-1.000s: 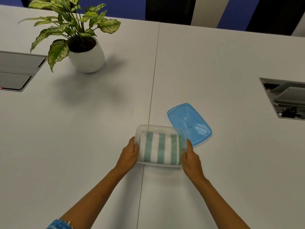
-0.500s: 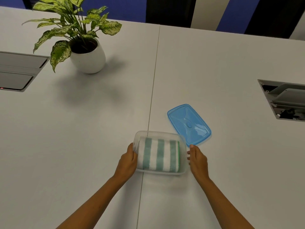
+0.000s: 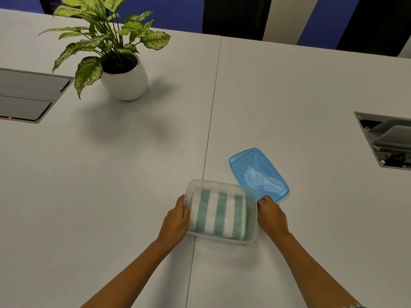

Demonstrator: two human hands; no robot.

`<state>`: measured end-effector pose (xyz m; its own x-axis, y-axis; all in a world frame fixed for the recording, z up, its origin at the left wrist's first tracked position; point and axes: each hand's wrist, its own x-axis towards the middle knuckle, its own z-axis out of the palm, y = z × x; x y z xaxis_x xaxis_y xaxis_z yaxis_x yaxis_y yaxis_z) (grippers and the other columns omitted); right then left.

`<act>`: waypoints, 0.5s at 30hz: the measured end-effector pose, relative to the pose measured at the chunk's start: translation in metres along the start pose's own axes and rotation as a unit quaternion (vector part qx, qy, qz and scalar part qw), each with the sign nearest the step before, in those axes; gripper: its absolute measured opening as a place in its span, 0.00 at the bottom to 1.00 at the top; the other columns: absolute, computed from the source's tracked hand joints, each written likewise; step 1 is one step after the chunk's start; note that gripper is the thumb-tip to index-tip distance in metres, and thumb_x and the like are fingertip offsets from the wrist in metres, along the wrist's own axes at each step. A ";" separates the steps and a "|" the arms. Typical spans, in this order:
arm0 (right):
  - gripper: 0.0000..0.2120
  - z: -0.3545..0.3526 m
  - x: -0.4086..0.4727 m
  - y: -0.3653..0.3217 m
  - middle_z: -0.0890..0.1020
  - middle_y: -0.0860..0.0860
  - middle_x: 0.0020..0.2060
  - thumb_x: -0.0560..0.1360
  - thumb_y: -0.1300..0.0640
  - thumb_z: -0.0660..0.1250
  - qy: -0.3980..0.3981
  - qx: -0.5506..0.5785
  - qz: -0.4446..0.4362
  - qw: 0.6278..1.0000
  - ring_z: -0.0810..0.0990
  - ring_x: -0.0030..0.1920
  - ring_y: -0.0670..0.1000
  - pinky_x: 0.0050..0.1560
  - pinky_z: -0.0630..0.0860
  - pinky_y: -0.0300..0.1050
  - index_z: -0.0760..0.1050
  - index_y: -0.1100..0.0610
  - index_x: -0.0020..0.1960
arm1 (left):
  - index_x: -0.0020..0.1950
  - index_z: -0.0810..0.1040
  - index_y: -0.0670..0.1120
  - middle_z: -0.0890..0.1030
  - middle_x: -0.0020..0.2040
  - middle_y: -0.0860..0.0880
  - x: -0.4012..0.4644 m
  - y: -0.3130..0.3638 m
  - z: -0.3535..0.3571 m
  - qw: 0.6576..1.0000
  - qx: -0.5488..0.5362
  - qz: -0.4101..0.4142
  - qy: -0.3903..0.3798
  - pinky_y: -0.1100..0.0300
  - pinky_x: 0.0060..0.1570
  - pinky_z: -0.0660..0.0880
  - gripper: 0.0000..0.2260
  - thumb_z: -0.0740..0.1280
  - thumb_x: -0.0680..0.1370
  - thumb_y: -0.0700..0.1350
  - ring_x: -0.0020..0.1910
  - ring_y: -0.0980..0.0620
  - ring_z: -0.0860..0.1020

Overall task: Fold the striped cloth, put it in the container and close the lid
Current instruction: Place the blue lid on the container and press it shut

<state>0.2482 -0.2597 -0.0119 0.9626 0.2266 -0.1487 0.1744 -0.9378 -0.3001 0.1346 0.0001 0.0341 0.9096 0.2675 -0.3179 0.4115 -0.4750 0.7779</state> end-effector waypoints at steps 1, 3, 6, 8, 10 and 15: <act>0.05 -0.003 0.001 0.000 0.77 0.56 0.47 0.75 0.62 0.63 0.009 0.026 0.007 1.000 0.74 0.37 0.53 0.33 0.67 0.43 0.76 0.63 0.45 | 0.72 0.58 0.45 0.73 0.55 0.52 0.000 0.000 0.000 1.000 -0.002 0.000 -0.001 0.64 0.51 0.71 0.19 0.51 0.82 0.47 0.49 0.55 0.73; 0.04 -0.013 0.003 0.000 0.77 0.54 0.45 0.74 0.61 0.66 0.043 0.095 0.028 0.994 0.76 0.37 0.53 0.34 0.69 0.42 0.76 0.61 0.44 | 0.72 0.58 0.45 0.74 0.55 0.51 0.000 -0.001 0.000 1.000 -0.004 0.000 -0.002 0.64 0.51 0.71 0.19 0.51 0.82 0.48 0.49 0.55 0.73; 0.03 -0.038 0.008 -0.005 0.76 0.52 0.41 0.72 0.62 0.68 0.114 0.163 0.044 0.979 0.75 0.35 0.51 0.35 0.67 0.39 0.74 0.61 0.42 | 0.72 0.59 0.46 0.74 0.54 0.52 0.000 -0.003 0.000 1.000 -0.005 0.003 -0.002 0.66 0.48 0.71 0.18 0.51 0.82 0.47 0.49 0.53 0.75; 0.04 -0.059 0.013 -0.011 0.77 0.54 0.41 0.72 0.63 0.69 0.161 0.193 0.057 0.966 0.75 0.36 0.53 0.36 0.68 0.42 0.74 0.62 0.42 | 0.71 0.60 0.46 0.73 0.53 0.53 0.000 -0.003 0.000 1.000 -0.005 0.005 -0.004 0.68 0.45 0.70 0.18 0.51 0.82 0.47 0.50 0.52 0.76; 0.05 -0.082 0.016 -0.017 0.78 0.56 0.39 0.71 0.62 0.69 0.202 0.221 0.068 0.952 0.76 0.34 0.56 0.35 0.69 0.44 0.74 0.62 0.41 | 0.72 0.59 0.46 0.74 0.54 0.52 0.000 -0.004 0.000 1.000 -0.002 0.004 -0.008 0.68 0.45 0.70 0.18 0.51 0.82 0.47 0.49 0.54 0.75; 0.05 -0.143 0.009 -0.041 0.81 0.56 0.40 0.75 0.58 0.66 0.211 0.412 0.058 0.884 0.77 0.32 0.53 0.27 0.76 0.38 0.71 0.57 0.46 | 0.73 0.58 0.47 0.75 0.63 0.46 0.001 -0.007 0.000 1.000 -0.018 -0.002 -0.010 0.60 0.55 0.74 0.19 0.51 0.82 0.49 0.54 0.50 0.76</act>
<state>0.2794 -0.2571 0.1334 0.9861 -0.1398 0.0899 0.0271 -0.3986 -0.9167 0.1326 0.0042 0.0282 0.9090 0.2527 -0.3314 0.4132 -0.4431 0.7956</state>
